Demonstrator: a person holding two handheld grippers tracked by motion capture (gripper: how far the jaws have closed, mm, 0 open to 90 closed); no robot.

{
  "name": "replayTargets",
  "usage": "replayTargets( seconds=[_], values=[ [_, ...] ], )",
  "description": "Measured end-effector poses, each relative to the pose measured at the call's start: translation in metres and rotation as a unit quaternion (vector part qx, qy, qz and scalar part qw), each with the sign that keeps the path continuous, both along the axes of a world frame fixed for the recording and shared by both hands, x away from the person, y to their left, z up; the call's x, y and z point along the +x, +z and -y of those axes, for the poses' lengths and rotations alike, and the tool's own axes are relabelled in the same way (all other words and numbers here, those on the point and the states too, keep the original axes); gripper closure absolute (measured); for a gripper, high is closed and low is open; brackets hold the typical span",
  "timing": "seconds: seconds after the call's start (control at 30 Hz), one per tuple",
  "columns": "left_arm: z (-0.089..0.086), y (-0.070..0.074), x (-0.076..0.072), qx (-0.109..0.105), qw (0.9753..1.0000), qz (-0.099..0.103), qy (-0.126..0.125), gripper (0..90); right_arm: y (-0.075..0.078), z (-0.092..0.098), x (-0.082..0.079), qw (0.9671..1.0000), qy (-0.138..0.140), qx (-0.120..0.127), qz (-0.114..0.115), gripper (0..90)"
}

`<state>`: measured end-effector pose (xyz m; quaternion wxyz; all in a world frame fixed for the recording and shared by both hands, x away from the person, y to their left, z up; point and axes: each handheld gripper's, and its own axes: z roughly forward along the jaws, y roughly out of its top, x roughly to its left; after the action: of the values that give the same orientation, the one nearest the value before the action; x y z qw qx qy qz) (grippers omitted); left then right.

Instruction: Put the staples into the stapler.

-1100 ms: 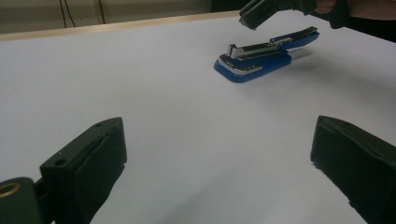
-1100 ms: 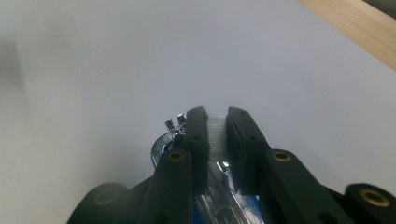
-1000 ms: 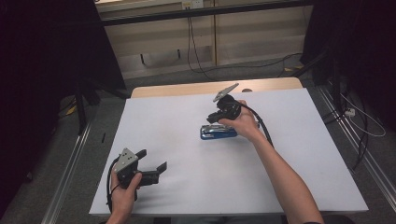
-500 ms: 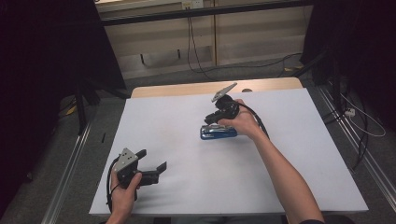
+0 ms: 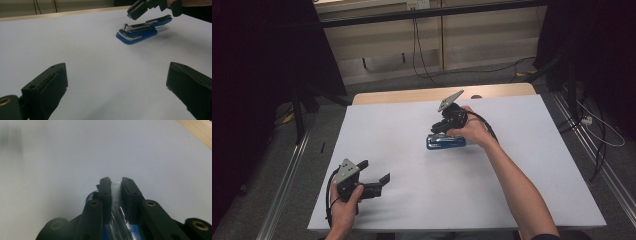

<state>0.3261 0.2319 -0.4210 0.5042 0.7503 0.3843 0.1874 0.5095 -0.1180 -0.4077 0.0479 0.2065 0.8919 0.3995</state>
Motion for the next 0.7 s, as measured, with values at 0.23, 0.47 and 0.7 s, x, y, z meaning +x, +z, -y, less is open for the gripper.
replayTargets(
  seconds=[0.23, 0.47, 0.7],
  values=[
    [0.0005, 0.0, -0.0002, 0.001, 1.0, -0.002, -0.006, 3.8, 0.0008, -0.0001, 0.0005, 0.9998, 0.016, -0.006, 0.011, 79.4],
    [0.0005, 0.0, -0.0002, 0.0, 1.0, -0.001, -0.003, 3.8, -0.0016, -0.0017, 0.0004, 0.9991, 0.036, -0.014, 0.016, 79.4],
    [0.0004, 0.0001, -0.0002, 0.0, 1.0, -0.001, -0.004, 3.7, -0.0038, -0.0026, 0.0002, 0.9983, 0.053, -0.018, 0.015, 79.4]
  ],
)
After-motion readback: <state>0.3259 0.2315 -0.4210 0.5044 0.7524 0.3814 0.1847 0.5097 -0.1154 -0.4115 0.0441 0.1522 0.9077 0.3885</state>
